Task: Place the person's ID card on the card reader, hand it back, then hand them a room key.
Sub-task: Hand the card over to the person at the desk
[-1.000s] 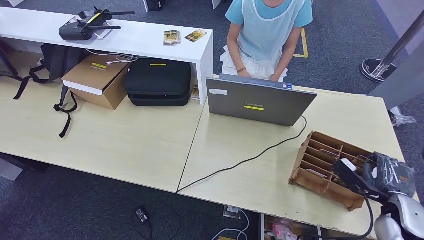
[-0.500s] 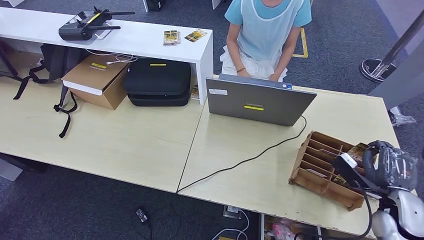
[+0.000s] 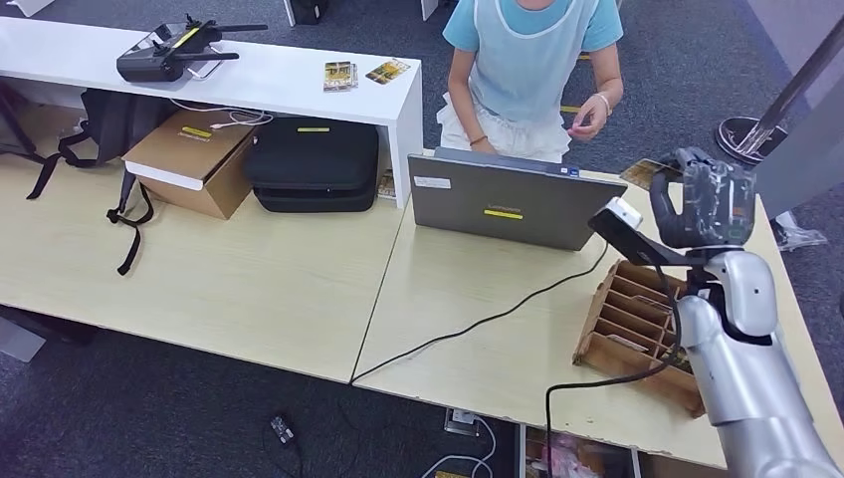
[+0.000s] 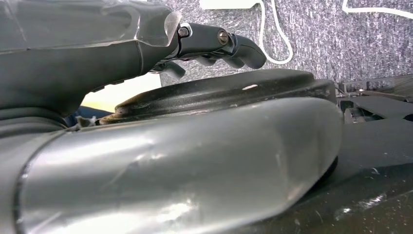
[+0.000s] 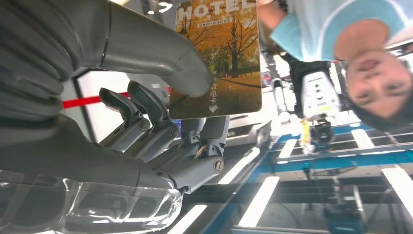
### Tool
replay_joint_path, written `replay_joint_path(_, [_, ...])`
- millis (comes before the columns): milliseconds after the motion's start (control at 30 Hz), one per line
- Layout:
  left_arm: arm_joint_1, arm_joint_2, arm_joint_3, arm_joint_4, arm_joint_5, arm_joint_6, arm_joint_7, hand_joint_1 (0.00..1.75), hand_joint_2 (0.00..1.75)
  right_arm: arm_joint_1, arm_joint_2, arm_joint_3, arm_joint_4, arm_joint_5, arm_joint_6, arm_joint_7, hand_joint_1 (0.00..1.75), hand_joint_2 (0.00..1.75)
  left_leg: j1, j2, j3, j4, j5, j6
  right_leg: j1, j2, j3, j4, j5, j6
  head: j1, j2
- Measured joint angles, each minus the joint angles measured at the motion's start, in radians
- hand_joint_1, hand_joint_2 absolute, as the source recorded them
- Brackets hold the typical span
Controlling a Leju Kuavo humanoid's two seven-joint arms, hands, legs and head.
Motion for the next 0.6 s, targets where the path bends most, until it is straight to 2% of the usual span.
replay_joint_path(167, [0.0,0.0,0.0,0.0,-0.012,0.0,0.0,0.0,0.0,-0.242,0.104,0.091,0.212,0.033,0.019,0.045,1.75,1.75,0.0,-0.001,0.0,0.0,0.001,-0.002,0.0,0.0,-0.002,0.001,0.0,0.0,0.0,0.0])
replay_joint_path(267, [0.0,0.0,0.0,0.0,-0.019,0.0,0.0,0.0,0.0,-0.343,0.151,0.125,0.304,0.05,0.04,0.072,1.75,1.75,0.0,-0.001,-0.001,0.0,0.002,-0.002,0.0,-0.001,-0.002,0.002,0.0,-0.001,0.0,0.0])
replay_joint_path(433, [-0.001,0.0,0.0,0.0,-0.03,0.0,0.0,0.0,0.0,-0.438,0.205,0.157,0.404,0.073,0.08,0.112,1.75,1.75,0.0,-0.001,-0.001,0.0,0.002,-0.002,0.0,-0.001,-0.002,0.002,0.0,-0.001,0.0,0.0])
replay_joint_path(600, [-0.001,-0.001,0.0,0.0,-0.037,0.0,0.0,0.0,0.0,-0.49,0.249,0.179,0.477,0.101,0.155,0.167,1.75,1.75,0.0,-0.001,-0.001,0.0,0.002,-0.002,0.0,0.0,-0.002,0.001,0.0,-0.001,0.0,0.0])
